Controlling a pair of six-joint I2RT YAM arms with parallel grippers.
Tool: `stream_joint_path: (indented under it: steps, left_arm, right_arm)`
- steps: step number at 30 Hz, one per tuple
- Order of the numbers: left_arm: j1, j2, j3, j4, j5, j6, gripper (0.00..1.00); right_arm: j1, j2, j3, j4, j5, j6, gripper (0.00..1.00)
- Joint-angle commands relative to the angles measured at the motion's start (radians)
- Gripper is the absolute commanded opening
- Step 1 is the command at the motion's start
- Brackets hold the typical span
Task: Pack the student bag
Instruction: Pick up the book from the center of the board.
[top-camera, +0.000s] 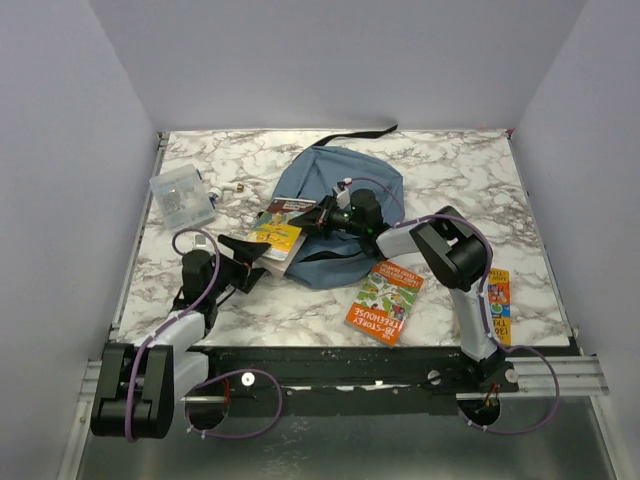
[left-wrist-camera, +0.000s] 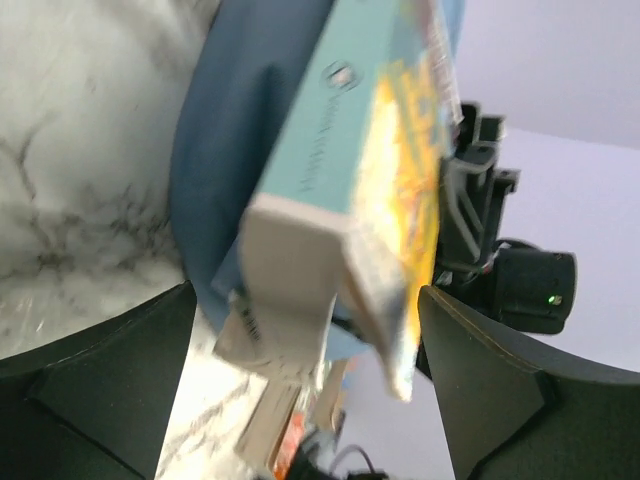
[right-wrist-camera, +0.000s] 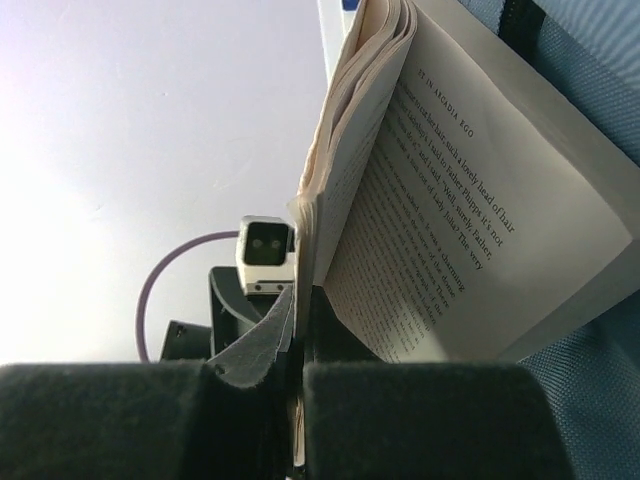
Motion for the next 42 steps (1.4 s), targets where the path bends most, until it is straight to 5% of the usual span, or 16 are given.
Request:
stream_joint_path:
  steps: [1,18,26,33,38,42]
  left_arm:
    - [-0.042,-0.089,-0.001,0.135,-0.301,0.075,0.92]
    - [-0.144,0.082,0.016,0.366,-0.247,-0.063,0.79]
    - [-0.193,0.093,-0.004,0.394,-0.315,-0.080,0.47]
    - [-0.189,0.080,0.032,0.374,-0.261,0.017,0.13]
    - [-0.148,0.032,0.066,0.286,-0.187,0.065,0.03]
    - [-0.100,-0.098,0.164,0.057,-0.122,0.212,0.00]
  right_arm:
    - [-0.013,0.010,-0.034,0.078,0.038,0.051,0.04]
    - [-0.012,-0.008,-0.053,0.076,0.064,0.051,0.10]
    - [-0.012,-0.080,-0.118,-0.027,0.068,-0.050,0.28]
    - [-0.020,-0.276,-0.096,-0.522,0.086,-0.488,0.53]
    - [-0.020,-0.465,-0.004,-0.980,0.262,-0.944,0.59]
    - [-0.014,-0.600,0.022,-1.144,0.446,-1.244,0.59]
